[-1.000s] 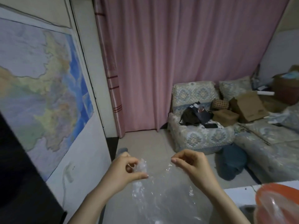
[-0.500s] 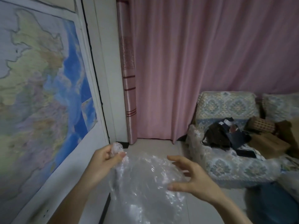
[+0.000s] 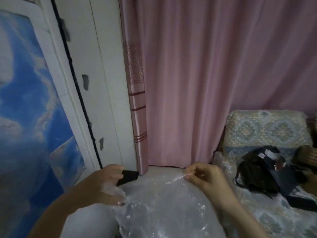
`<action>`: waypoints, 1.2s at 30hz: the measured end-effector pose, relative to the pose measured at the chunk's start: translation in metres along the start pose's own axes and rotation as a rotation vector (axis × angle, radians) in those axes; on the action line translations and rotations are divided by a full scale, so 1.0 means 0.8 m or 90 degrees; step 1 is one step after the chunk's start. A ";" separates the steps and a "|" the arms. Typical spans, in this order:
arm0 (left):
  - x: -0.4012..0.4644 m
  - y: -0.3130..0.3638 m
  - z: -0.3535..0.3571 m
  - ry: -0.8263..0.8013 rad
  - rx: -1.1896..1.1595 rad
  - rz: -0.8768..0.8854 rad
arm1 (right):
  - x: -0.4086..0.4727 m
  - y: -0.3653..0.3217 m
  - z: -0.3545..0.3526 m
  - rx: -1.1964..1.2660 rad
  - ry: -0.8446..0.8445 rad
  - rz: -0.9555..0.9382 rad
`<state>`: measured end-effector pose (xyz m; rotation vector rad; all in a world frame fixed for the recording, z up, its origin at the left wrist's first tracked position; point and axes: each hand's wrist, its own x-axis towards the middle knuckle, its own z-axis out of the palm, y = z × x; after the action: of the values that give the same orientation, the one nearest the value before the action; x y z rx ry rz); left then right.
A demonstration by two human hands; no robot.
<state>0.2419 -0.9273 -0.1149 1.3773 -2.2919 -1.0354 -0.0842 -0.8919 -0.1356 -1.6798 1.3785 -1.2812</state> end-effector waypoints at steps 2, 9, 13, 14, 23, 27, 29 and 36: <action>0.033 0.018 -0.021 -0.016 -0.061 0.000 | 0.056 0.008 0.007 -0.007 -0.045 -0.010; 0.206 0.049 0.007 0.231 0.034 -0.034 | 0.230 0.049 0.060 0.094 -0.226 -0.094; 0.282 0.025 -0.019 0.408 -0.012 -0.130 | 0.351 0.081 0.060 0.178 -0.352 -0.095; 0.293 0.021 -0.024 0.448 -0.034 -0.150 | 0.376 0.091 0.061 0.189 -0.392 -0.085; 0.309 0.007 -0.037 0.671 -0.204 -0.270 | 0.491 0.118 0.133 0.207 -0.584 -0.145; 0.282 -0.011 -0.037 0.731 -0.166 -0.379 | 0.508 0.101 0.172 0.229 -0.576 -0.220; 0.273 -0.019 -0.039 0.728 -0.125 -0.437 | 0.513 0.097 0.186 0.219 -0.575 -0.252; 0.303 -0.026 -0.079 0.634 -0.212 -0.381 | 0.528 0.074 0.224 0.230 -0.588 -0.339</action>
<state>0.1673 -1.1675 -0.1147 1.8740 -0.9794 -0.5769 0.0564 -1.3325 -0.1251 -2.0255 0.1559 -0.7283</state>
